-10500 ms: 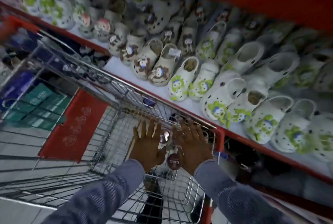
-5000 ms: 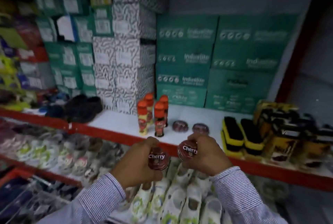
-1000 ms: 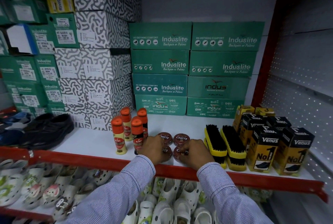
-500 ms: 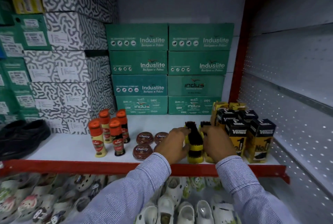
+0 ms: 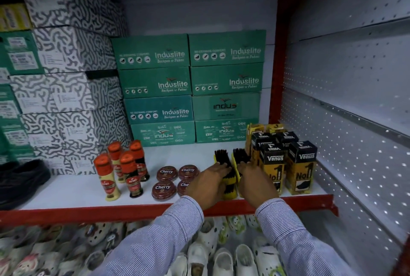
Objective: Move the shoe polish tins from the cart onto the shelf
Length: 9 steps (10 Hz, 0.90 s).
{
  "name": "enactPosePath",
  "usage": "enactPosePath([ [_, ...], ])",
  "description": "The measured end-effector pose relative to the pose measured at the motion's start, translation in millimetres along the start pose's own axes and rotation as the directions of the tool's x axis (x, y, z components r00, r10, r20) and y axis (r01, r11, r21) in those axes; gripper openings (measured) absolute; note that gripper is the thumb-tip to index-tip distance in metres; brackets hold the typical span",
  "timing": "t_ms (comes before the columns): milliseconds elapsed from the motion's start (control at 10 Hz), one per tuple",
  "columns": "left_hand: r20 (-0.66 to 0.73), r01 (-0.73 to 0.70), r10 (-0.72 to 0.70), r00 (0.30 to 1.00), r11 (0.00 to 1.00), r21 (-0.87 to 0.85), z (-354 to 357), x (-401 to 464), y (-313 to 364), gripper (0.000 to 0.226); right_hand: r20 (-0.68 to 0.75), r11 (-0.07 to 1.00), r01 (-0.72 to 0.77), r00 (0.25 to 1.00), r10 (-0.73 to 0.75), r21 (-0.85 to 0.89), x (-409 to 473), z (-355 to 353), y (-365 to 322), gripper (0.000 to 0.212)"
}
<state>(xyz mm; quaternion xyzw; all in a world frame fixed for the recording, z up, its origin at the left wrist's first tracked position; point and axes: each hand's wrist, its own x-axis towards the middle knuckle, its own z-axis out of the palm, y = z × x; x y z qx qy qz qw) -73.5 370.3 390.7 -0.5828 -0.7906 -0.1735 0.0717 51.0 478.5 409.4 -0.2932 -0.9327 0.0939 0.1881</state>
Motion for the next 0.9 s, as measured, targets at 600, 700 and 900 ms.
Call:
enactPosePath([
  [600,-0.24,-0.127,0.229,0.943,0.917,0.377,6.0,41.4,92.6,0.084,-0.532,0.989,-0.137,0.842,0.087,-0.054,-3.7,-31.5,101.6,0.061],
  [700,-0.183,-0.126,0.209,0.96,0.914,0.385,14.0,47.8,97.5,0.086,-0.446,0.988,-0.13,0.891,0.081,-0.08,-3.0,-28.3,111.3,0.062],
  [900,-0.187,-0.111,0.187,0.964,0.927,0.359,13.9,48.3,101.2,0.087,-0.466,0.994,-0.105,0.881,0.08,-0.027,-5.4,-31.7,107.0,0.061],
])
